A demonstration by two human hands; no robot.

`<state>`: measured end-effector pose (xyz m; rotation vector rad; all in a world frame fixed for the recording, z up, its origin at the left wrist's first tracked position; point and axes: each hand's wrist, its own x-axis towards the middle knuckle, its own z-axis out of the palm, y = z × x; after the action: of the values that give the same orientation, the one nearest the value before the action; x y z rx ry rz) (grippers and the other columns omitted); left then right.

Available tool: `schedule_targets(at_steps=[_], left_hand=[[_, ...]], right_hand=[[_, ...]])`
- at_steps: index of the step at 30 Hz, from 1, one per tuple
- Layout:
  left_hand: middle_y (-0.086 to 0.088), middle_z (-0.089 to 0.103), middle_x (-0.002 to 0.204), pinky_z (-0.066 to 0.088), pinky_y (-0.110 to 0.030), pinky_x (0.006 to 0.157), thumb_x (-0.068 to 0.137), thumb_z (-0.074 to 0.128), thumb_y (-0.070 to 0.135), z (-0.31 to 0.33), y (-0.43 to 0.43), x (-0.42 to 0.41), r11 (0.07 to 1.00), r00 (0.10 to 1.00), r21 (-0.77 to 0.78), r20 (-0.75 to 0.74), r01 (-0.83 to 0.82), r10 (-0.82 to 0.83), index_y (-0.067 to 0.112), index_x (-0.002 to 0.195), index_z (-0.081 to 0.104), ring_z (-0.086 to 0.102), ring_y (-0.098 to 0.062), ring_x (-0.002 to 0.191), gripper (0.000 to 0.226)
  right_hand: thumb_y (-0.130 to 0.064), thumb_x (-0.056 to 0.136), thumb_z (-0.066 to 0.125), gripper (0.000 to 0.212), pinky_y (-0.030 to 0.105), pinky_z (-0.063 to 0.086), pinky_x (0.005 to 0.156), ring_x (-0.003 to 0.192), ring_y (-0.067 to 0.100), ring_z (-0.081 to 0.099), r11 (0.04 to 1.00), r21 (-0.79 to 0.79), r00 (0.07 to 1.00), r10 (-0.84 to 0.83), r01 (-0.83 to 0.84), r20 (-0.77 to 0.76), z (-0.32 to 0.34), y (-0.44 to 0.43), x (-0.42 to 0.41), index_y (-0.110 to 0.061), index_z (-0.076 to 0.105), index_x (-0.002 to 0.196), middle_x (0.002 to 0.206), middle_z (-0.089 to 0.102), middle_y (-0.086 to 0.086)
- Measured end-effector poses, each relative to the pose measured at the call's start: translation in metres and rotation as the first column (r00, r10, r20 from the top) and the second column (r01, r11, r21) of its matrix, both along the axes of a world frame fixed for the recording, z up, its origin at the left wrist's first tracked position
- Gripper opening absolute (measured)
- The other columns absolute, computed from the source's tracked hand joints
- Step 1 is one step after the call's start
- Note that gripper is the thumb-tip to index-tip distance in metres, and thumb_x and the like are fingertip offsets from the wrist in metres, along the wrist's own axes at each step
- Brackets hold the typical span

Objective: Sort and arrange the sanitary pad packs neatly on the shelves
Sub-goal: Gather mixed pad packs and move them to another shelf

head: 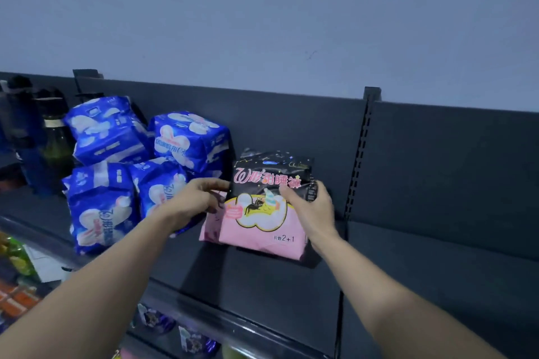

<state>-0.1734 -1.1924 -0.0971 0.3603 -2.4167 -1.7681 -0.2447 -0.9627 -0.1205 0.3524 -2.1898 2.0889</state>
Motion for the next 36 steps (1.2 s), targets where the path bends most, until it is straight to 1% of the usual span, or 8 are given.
schedule_targets(at_steps=[5,9,13,16,21,23,25,36], left_hand=[[-0.005,0.050,0.141,0.035,-0.027,0.100,0.096,0.052,0.018,-0.001,0.029,-0.040,0.772,0.999,-0.635,0.017,-0.018,0.038,0.011,0.139,0.048,0.047,-0.024,0.129,0.044],[-0.006,0.049,0.143,0.039,-0.031,0.100,0.094,0.050,0.046,-0.012,0.036,-0.060,0.609,0.975,-0.787,0.195,0.094,0.102,0.017,0.150,0.027,0.048,-0.028,0.129,0.067],[-0.007,0.065,0.116,0.044,-0.028,0.079,0.082,0.058,0.056,-0.009,0.048,-0.072,0.479,0.952,-0.856,0.284,0.196,0.118,0.014,0.112,0.060,0.057,-0.024,0.101,0.052],[-0.004,0.050,0.127,0.040,-0.038,0.093,0.064,0.061,0.074,-0.006,0.053,-0.072,0.386,0.920,-0.894,0.328,0.229,0.214,0.027,0.114,0.054,0.049,-0.025,0.114,0.069],[-0.010,0.052,0.137,0.042,-0.033,0.103,0.031,0.082,0.074,-0.003,0.050,-0.075,0.674,0.858,-0.672,0.502,0.306,0.111,0.009,0.143,0.035,0.053,-0.027,0.121,0.138],[-0.010,0.071,0.079,0.050,-0.017,0.065,0.042,0.095,0.048,0.000,0.061,-0.073,0.803,0.866,-0.531,0.499,0.271,0.037,-0.001,0.098,0.064,0.066,-0.013,0.066,0.080],[-0.001,0.055,0.039,0.034,-0.013,0.035,0.069,0.087,0.030,0.004,0.076,-0.069,0.821,0.905,-0.541,0.419,0.181,0.076,0.004,0.063,0.059,0.047,-0.009,0.029,0.039],[-0.007,0.050,0.051,0.037,-0.022,0.042,0.073,0.082,0.006,0.037,0.199,-0.065,0.960,0.988,-0.267,-0.105,0.081,-0.113,0.010,0.058,0.047,0.044,-0.017,0.046,0.037]], right_hand=[[-0.044,0.069,0.080,0.039,0.026,0.045,0.080,0.087,0.001,0.060,0.977,0.072,0.978,-0.199,0.203,-0.058,0.006,0.039,-0.005,-0.025,0.061,0.097,0.089,0.065,-0.018],[-0.047,0.070,0.078,0.038,0.027,0.045,0.075,0.084,0.003,0.060,0.939,0.166,0.953,-0.296,0.303,-0.065,0.004,0.066,-0.003,-0.027,0.059,0.096,0.086,0.064,-0.020],[-0.050,0.068,0.078,0.040,0.029,0.049,0.076,0.085,0.008,0.062,0.904,0.217,0.929,-0.367,0.369,-0.052,0.002,0.090,0.002,-0.028,0.057,0.095,0.086,0.066,-0.019],[-0.048,0.069,0.079,0.040,0.031,0.051,0.080,0.088,0.008,0.063,0.901,0.215,0.926,-0.375,0.376,-0.045,-0.002,0.108,0.007,-0.030,0.057,0.098,0.087,0.066,-0.019],[-0.051,0.066,0.079,0.048,0.033,0.052,0.085,0.093,0.005,0.064,0.905,0.189,0.924,-0.382,0.380,-0.027,-0.010,0.130,0.019,-0.037,0.055,0.106,0.093,0.068,-0.021],[-0.049,0.068,0.079,0.045,0.030,0.052,0.082,0.092,0.003,0.064,0.895,0.186,0.913,-0.408,0.406,-0.030,-0.010,0.139,0.027,-0.036,0.056,0.104,0.091,0.068,-0.022],[-0.047,0.069,0.079,0.041,0.028,0.052,0.078,0.089,0.001,0.064,0.874,0.196,0.894,-0.447,0.445,-0.038,-0.007,0.152,0.036,-0.035,0.057,0.102,0.088,0.068,-0.023],[-0.049,0.069,0.079,0.043,0.032,0.050,0.076,0.089,0.011,0.063,0.692,0.148,0.707,-0.697,0.707,-0.121,0.023,0.271,0.108,-0.033,0.054,0.101,0.089,0.065,-0.020]])
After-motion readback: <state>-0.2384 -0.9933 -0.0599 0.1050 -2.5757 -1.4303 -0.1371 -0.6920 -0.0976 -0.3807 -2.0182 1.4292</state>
